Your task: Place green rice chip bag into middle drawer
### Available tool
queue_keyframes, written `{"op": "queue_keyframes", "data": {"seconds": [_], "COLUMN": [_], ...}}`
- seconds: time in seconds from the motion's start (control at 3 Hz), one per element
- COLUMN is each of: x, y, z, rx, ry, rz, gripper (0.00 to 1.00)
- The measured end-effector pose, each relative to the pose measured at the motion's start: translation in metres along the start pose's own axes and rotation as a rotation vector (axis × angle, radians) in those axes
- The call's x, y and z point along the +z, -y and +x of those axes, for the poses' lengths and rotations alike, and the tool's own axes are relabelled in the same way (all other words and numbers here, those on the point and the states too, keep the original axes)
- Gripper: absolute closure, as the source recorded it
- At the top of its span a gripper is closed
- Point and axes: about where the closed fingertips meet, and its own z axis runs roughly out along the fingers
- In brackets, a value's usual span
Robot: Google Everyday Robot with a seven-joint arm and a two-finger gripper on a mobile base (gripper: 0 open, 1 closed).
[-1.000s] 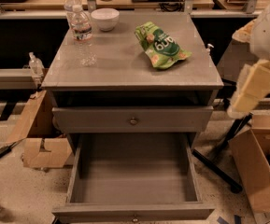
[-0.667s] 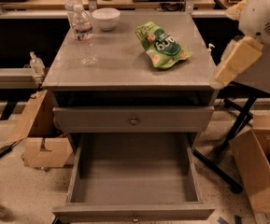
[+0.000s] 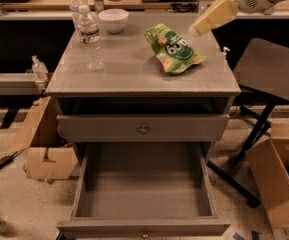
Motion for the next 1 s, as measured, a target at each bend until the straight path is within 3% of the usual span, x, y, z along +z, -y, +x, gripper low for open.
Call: {"op": "queue_keyframes", "data": {"seconds": [0.33, 0.67, 1.0], "x": [0.001, 0.036, 0.127], "y": [0.002, -0.008, -0.007], "z": [0.000, -0.002, -0.005], "rx": [-0.003, -0.004, 0.074], "ry": [0.002, 0.030, 0.121], "rz": [0.006, -0.020, -0.045], "gripper": [0.00, 0.00, 0.00]}}
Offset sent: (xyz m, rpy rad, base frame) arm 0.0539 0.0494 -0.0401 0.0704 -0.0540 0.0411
